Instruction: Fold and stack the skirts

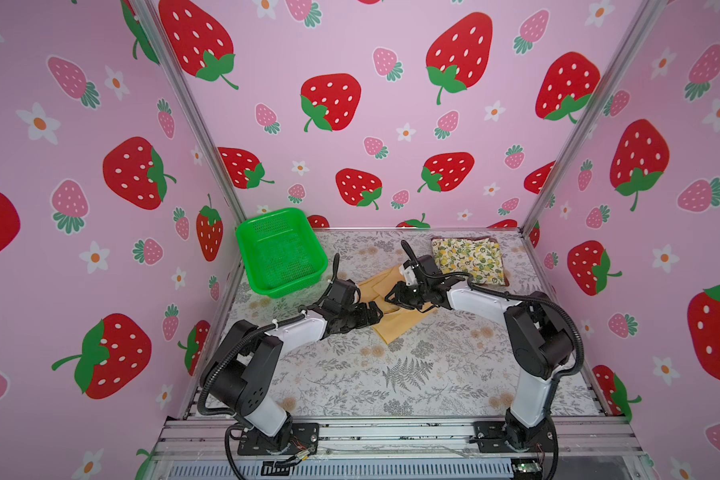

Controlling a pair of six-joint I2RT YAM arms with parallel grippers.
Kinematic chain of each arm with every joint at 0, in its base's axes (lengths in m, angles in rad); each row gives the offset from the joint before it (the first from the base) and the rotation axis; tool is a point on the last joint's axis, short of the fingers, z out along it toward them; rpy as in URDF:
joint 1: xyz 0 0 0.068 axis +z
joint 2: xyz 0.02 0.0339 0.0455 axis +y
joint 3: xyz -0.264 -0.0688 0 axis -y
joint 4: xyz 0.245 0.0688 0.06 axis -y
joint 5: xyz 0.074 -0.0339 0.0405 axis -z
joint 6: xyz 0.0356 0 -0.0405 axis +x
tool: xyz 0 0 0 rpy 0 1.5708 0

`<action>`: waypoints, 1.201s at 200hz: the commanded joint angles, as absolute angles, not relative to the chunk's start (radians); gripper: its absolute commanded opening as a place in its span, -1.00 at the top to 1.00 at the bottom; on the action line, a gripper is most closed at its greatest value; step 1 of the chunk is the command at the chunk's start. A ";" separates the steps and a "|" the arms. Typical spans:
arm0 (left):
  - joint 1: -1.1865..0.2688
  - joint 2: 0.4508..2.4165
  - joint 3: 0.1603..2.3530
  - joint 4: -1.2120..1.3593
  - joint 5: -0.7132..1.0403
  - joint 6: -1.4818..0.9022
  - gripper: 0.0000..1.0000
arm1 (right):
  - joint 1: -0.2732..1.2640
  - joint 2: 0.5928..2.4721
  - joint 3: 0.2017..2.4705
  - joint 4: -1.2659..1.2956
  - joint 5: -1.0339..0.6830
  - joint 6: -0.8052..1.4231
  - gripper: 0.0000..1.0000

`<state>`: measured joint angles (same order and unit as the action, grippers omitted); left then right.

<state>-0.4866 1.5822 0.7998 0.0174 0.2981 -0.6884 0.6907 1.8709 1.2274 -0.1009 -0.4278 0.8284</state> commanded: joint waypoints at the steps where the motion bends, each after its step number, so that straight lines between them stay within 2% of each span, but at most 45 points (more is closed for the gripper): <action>1: -0.473 1.545 0.781 -0.003 0.305 -0.690 -0.90 | 0.704 1.849 1.243 -0.050 -0.454 0.865 0.16; 55: -0.471 1.522 0.782 -0.012 0.314 -0.711 -0.90 | 0.639 1.791 1.389 -0.197 -0.387 0.744 -0.65; 79: -0.472 1.517 0.802 -0.013 0.318 -0.725 -0.90 | 0.594 1.819 1.414 -0.255 -0.363 0.670 -0.84; 84: -0.471 1.519 0.809 -0.013 0.320 -0.728 -0.89 | 0.590 1.830 1.419 -0.266 -0.359 0.656 -1.00; 126: -0.477 1.586 0.892 0.026 0.381 -0.792 -0.89 | 0.563 1.884 1.389 -0.248 -0.370 0.611 -0.99; 157: -0.490 1.653 0.951 0.069 0.390 -0.857 -0.89 | 0.543 1.891 1.314 -0.133 -0.461 0.660 -0.99; 240: -0.486 1.843 1.042 0.205 0.449 -0.989 -0.88 | 0.523 1.836 1.124 0.074 -0.566 0.727 -0.99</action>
<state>-0.4854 1.8210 0.9924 0.1505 0.4244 -0.9363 0.5278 1.8786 1.1477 0.0021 -0.5201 0.7059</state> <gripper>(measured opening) 0.941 0.995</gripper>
